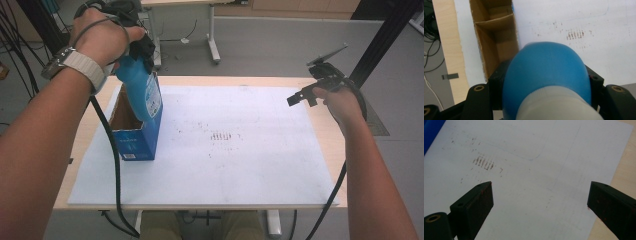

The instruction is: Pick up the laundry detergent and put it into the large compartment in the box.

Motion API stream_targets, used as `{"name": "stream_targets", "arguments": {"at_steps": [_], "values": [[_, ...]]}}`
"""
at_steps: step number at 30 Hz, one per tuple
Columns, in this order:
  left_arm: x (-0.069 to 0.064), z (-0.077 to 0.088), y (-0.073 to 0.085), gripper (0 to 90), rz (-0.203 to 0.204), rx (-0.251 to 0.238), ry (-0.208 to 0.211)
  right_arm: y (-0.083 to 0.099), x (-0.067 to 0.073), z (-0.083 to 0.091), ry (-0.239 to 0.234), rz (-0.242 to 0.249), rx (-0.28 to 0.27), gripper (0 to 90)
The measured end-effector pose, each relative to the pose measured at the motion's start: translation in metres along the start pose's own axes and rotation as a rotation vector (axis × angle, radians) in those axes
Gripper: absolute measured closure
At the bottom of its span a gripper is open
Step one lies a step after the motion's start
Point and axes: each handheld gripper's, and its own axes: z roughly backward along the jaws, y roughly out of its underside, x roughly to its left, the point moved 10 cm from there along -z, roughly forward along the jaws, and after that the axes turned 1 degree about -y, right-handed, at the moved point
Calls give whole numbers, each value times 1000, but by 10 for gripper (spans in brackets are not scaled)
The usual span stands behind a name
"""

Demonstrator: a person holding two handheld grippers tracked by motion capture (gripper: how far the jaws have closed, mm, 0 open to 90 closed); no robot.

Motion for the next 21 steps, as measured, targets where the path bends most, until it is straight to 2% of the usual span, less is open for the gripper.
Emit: {"name": "stream_targets", "arguments": {"at_steps": [1,5,14,21], "values": [[2,0,0,384,4,-11,-3,0,0,0,1,-2,0,64],[9,-2,-2,383,14,7,-11,1,-1,-2,1,-8,2,64],[24,-3,-5,383,42,7,-23,3,0,-3,4,-21,11,65],[34,-5,-8,383,66,6,-21,4,0,-5,5,-34,12,65]]}}
